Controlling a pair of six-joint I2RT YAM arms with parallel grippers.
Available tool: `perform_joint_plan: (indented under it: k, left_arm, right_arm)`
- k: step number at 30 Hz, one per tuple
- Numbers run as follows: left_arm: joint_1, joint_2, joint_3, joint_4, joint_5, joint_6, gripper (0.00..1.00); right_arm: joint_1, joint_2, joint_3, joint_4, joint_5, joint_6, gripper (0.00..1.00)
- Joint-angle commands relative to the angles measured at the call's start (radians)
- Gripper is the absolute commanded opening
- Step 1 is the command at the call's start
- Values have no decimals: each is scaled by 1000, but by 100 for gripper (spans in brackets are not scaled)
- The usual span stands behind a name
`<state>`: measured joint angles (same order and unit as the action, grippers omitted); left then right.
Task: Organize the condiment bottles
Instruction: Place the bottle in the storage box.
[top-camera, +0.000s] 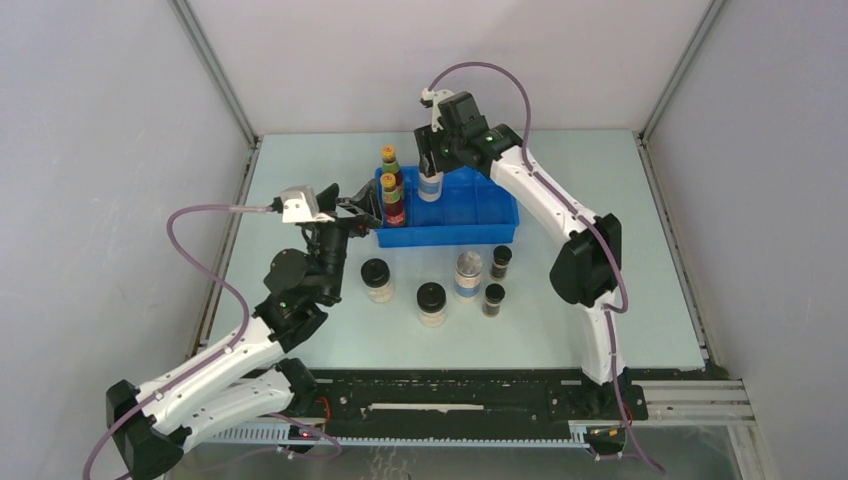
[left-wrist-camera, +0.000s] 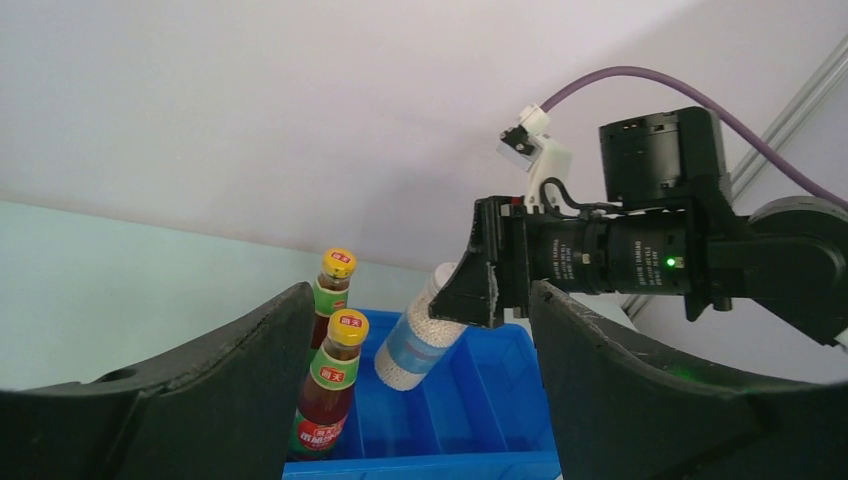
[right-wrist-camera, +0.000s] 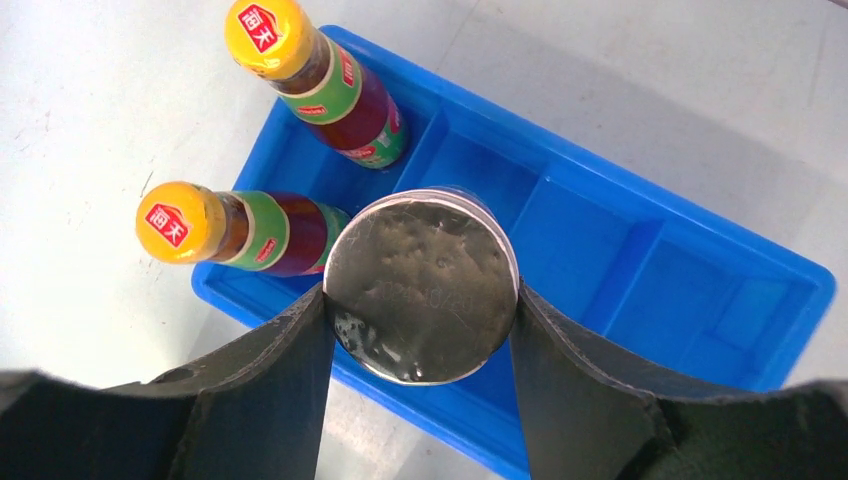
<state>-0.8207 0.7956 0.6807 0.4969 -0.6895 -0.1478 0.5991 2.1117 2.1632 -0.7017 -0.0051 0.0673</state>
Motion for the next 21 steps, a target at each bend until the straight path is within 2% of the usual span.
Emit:
perform_joint_plan:
  k: [1, 8, 21]
  left_arm:
    - [-4, 8, -27, 81, -21, 22, 83]
    - [-3, 23, -60, 126, -30, 21, 83]
    - [-3, 65, -78, 187, -33, 11, 83]
  right_arm:
    - [-2, 21, 109, 95, -50, -23, 0]
    - [-13, 91, 195, 77, -67, -21, 0]
    - [-38, 128, 206, 84, -73, -36, 0]
